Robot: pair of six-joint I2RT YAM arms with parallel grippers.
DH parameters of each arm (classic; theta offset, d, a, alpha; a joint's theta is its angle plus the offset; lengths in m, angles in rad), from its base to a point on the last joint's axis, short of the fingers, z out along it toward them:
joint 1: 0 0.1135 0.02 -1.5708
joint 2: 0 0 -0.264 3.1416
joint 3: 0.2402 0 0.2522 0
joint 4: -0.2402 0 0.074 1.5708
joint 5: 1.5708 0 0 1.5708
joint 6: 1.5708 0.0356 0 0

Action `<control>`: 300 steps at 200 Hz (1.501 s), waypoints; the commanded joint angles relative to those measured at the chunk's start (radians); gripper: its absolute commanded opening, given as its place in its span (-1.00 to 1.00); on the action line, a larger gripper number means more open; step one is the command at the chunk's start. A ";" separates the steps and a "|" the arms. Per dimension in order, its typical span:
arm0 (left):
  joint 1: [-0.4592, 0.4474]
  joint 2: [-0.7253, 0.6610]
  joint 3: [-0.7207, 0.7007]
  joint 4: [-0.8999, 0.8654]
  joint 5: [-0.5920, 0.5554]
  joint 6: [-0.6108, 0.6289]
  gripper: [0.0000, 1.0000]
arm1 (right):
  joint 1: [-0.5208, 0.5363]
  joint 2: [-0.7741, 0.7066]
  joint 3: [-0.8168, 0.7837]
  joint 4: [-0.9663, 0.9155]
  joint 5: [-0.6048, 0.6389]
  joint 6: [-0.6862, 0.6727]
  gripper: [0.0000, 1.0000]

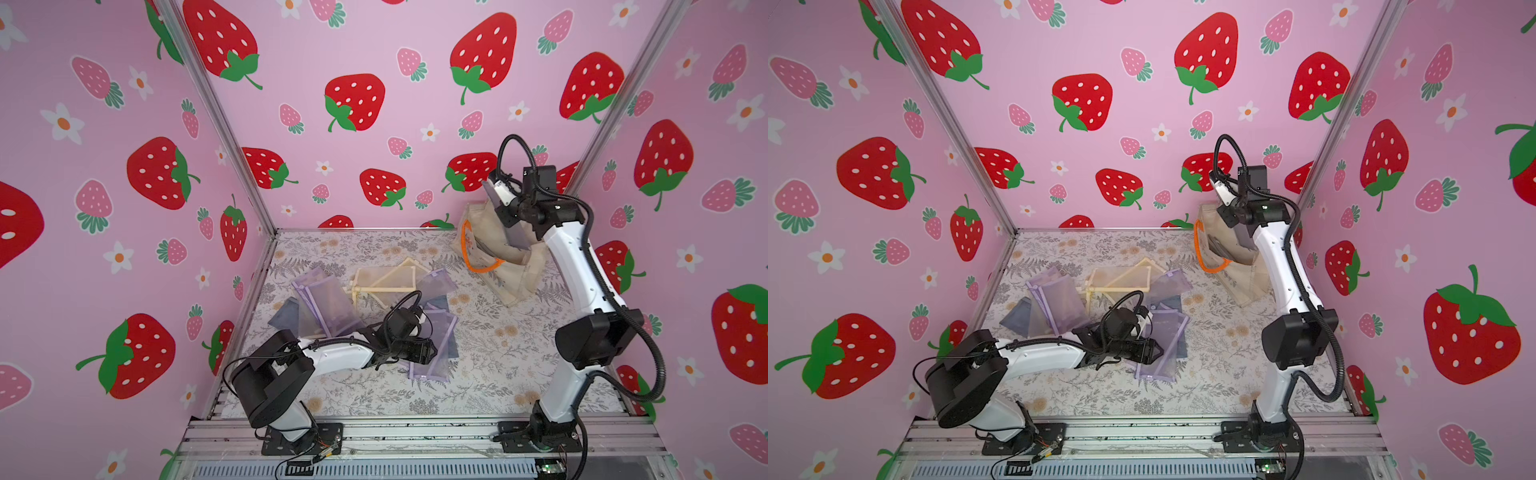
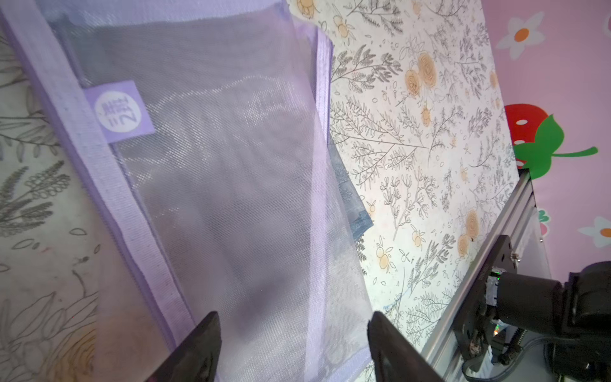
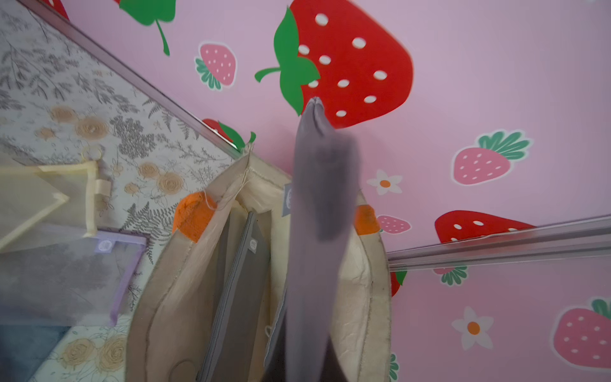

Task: Put the pencil pouch into the canvas bag
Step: Place the pencil pouch in the canvas bag.

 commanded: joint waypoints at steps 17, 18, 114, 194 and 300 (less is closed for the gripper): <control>0.004 0.019 0.050 0.010 0.018 0.042 0.50 | -0.015 -0.037 -0.143 0.107 0.050 -0.066 -1.00; 0.004 0.020 0.050 0.010 0.017 0.042 0.50 | -0.016 -0.038 -0.148 0.109 0.049 -0.064 -1.00; 0.033 -0.016 0.018 0.018 0.009 0.037 0.51 | -0.088 0.013 -0.235 0.156 -0.082 0.056 -1.00; 0.042 -0.023 0.012 0.023 -0.004 0.029 0.52 | -0.070 0.163 -0.137 0.091 -0.115 0.109 -1.00; 0.054 -0.022 -0.007 0.039 -0.005 0.016 0.53 | -0.048 0.094 -0.157 0.062 -0.162 0.246 -0.25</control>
